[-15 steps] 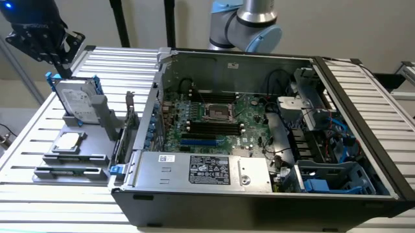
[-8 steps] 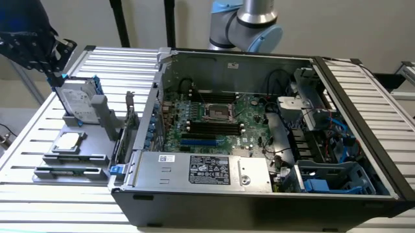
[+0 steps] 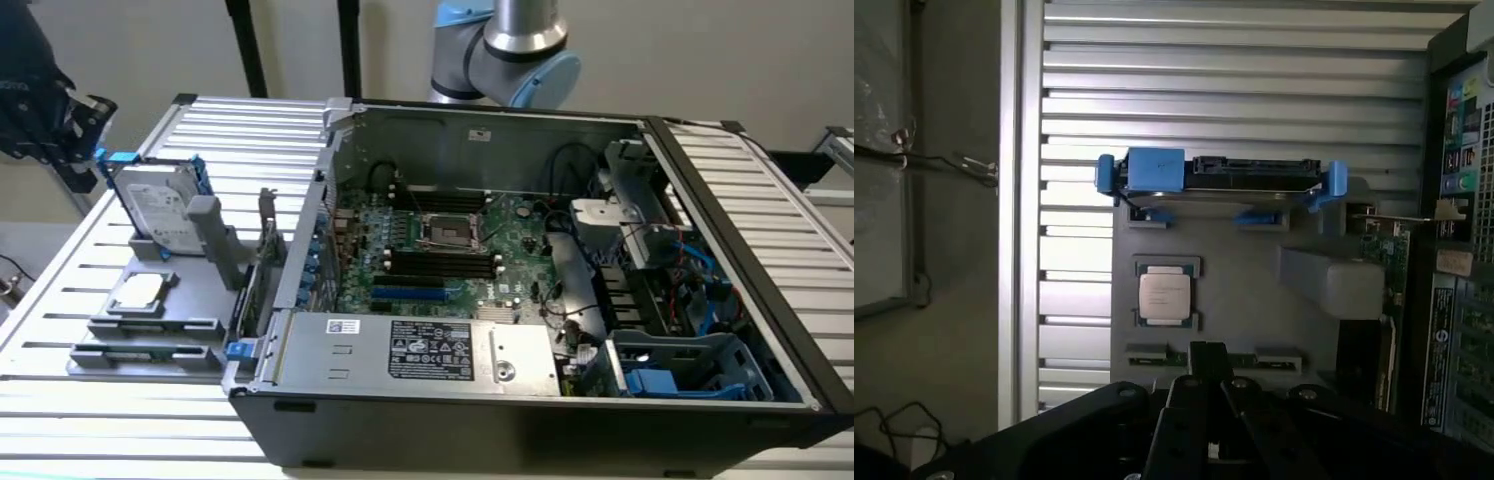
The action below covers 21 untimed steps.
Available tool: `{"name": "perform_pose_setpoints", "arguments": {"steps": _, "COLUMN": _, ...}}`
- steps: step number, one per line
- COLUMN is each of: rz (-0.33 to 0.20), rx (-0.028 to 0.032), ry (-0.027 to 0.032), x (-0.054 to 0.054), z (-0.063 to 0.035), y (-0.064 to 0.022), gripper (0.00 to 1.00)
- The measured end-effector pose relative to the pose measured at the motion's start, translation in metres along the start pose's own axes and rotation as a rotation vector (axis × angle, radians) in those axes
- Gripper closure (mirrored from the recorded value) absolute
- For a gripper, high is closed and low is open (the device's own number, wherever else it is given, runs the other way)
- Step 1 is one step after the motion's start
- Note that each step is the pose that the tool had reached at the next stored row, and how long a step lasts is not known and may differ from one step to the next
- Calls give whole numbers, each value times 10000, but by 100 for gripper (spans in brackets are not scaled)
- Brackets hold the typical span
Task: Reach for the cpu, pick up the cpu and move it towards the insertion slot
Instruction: 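Pick up the cpu and move it towards the insertion slot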
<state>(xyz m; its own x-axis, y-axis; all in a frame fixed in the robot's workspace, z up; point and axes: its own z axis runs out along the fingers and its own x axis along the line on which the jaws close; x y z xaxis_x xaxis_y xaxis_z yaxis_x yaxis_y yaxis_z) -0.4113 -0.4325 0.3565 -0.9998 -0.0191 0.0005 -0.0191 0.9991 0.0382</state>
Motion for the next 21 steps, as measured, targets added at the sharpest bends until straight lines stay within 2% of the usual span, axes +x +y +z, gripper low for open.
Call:
{"name": "perform_pose_setpoints", "arguments": {"steps": 5, "rz": 0, "rx": 8, "ry": 1, "x": 182, "z": 61, "y": 0, "gripper": 89}}
{"name": "perform_pose_setpoints", "arguments": {"steps": 13, "rz": -9, "rx": 8, "ry": 1, "x": 185, "z": 66, "y": 0, "gripper": 88}}
{"name": "perform_pose_setpoints", "arguments": {"steps": 15, "rz": -10, "rx": 8, "ry": 1, "x": 184, "z": 67, "y": 0, "gripper": 76}}
{"name": "perform_pose_setpoints", "arguments": {"steps": 16, "rz": -10, "rx": 8, "ry": 2, "x": 184, "z": 68, "y": 0, "gripper": 76}}
{"name": "perform_pose_setpoints", "arguments": {"steps": 17, "rz": -10, "rx": 8, "ry": 0, "x": 184, "z": 70, "y": 0, "gripper": 70}}
{"name": "perform_pose_setpoints", "arguments": {"steps": 18, "rz": -10, "rx": 7, "ry": 1, "x": 184, "z": 72, "y": 0, "gripper": 70}}
{"name": "perform_pose_setpoints", "arguments": {"steps": 21, "rz": -11, "rx": 8, "ry": 0, "x": 184, "z": 84, "y": 0, "gripper": 53}}
